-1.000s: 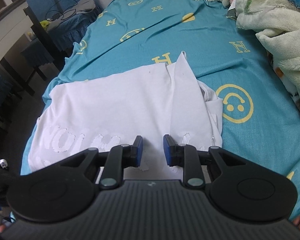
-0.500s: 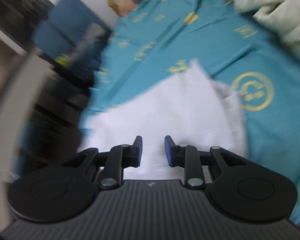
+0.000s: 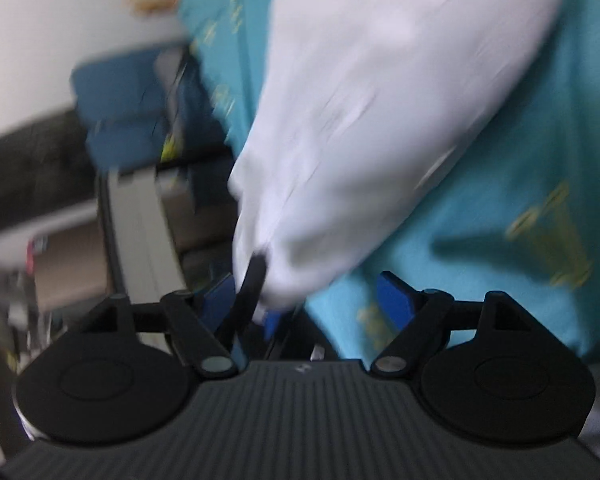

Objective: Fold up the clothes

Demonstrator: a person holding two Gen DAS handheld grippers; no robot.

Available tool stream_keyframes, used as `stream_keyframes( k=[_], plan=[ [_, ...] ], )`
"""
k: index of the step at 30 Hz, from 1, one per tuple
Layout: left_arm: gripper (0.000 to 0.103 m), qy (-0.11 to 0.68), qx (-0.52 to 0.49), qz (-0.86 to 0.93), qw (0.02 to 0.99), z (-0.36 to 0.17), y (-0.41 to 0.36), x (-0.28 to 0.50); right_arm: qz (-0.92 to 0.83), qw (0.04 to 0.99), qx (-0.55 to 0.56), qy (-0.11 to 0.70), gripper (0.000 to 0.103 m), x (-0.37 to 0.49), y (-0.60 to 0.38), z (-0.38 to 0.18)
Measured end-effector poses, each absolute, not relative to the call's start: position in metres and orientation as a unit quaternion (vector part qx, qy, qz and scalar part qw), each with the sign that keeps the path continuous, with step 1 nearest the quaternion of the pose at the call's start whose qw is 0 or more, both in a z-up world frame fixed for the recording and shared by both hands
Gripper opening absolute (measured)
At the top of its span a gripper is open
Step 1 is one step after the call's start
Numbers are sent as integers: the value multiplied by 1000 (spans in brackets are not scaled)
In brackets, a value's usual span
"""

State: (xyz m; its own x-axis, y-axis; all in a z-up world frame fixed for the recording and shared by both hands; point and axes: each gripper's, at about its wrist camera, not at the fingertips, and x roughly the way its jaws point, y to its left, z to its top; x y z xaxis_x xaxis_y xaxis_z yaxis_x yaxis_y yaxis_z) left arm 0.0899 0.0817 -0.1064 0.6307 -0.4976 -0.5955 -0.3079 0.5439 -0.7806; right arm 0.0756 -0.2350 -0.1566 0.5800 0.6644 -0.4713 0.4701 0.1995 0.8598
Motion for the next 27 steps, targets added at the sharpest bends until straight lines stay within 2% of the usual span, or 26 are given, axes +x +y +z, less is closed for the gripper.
stream_keyframes(
  k=[5, 6, 7, 9, 10, 13, 14, 15, 17, 18, 25, 27],
  plan=[
    [22, 435, -485, -56, 757, -112, 88, 91, -27, 649, 641, 410, 79, 66, -258, -163],
    [23, 438, -486, -54, 755, -114, 88, 91, -47, 652, 642, 401, 69, 65, -263, -165],
    [23, 441, -486, -51, 752, -115, 89, 91, -59, 654, 641, 397, 65, 64, -265, -164],
    [25, 448, -488, -47, 748, -119, 90, 92, -65, 662, 630, 400, 46, 64, -263, -163],
    [25, 451, -489, -45, 745, -121, 90, 92, -65, 666, 626, 400, 43, 64, -263, -162],
    [37, 466, -499, -37, 730, -129, 92, 97, -61, 676, 618, 396, 31, 64, -263, -159],
    [44, 469, -503, -36, 725, -133, 93, 99, -59, 680, 616, 393, 28, 64, -264, -158],
    [53, 473, -507, -35, 720, -136, 94, 100, -55, 684, 614, 390, 26, 64, -267, -158],
    [63, 482, -511, -36, 710, -141, 94, 103, -47, 692, 609, 385, 24, 64, -272, -156],
    [64, 484, -510, -36, 710, -143, 93, 104, -44, 694, 608, 382, 23, 65, -273, -155],
    [62, 482, -516, -19, 708, -152, 100, 109, -26, 711, 599, 368, 20, 71, -274, -147],
    [54, 475, -523, -18, 707, -153, 103, 109, -19, 717, 594, 364, 20, 71, -273, -143]
  ],
)
